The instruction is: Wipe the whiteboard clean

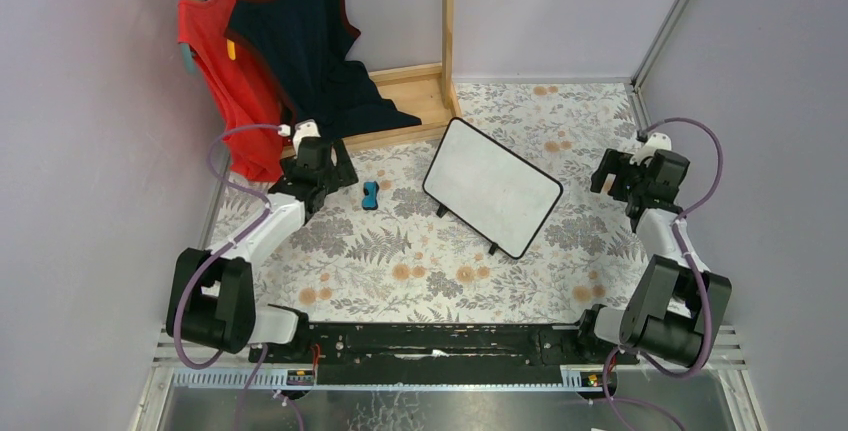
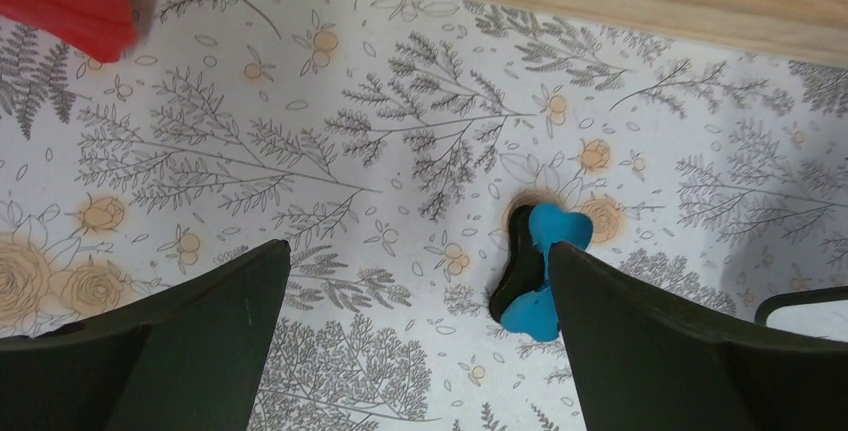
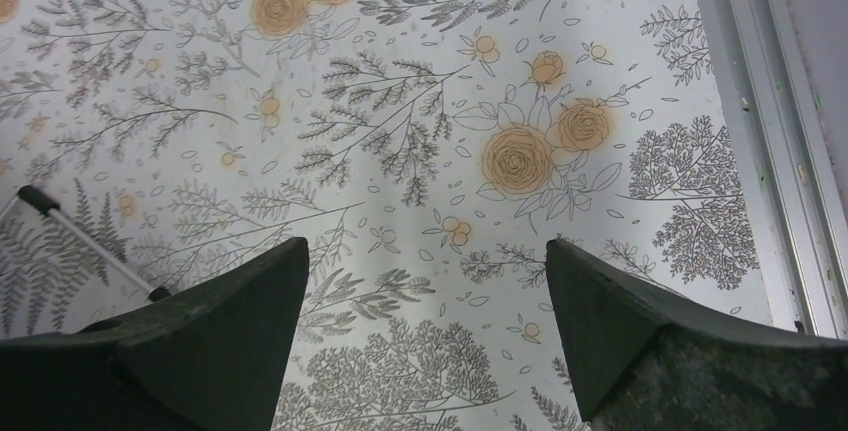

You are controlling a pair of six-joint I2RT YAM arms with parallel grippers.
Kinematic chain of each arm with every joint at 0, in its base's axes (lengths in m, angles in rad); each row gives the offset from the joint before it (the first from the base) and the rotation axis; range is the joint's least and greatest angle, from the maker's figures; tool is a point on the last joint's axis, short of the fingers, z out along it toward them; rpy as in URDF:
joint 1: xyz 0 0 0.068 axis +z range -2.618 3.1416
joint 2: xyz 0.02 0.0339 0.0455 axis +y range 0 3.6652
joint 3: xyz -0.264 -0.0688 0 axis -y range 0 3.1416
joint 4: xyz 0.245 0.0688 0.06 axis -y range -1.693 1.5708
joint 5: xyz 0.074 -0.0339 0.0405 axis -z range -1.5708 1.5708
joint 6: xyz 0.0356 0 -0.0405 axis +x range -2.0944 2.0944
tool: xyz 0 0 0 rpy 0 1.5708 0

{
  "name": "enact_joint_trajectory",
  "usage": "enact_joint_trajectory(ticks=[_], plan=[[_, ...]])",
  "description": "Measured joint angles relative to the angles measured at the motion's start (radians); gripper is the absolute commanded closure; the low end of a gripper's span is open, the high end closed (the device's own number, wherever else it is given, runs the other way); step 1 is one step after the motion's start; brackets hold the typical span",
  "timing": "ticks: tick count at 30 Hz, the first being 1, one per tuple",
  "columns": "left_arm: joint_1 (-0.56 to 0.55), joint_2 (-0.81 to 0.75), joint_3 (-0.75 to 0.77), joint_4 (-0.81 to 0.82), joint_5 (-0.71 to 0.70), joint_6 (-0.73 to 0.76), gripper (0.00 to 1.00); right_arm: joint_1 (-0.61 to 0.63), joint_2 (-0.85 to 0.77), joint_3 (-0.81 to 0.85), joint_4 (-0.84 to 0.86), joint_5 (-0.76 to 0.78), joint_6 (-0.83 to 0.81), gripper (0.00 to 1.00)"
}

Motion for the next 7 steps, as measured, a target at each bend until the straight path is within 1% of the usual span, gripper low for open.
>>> enact_joint_trajectory(ticks=[4,7], plan=[[0.0,0.002,0.0,0.026,-0.001,-0.008,0.0,0.0,0.046,-0.021,0.058,0.015,0.005,0.08],[0.0,0.002,-0.002,0.034,0.0,-0.014,0.0,0.0,0.079,-0.041,0.087,0.017,0.008,0.07]])
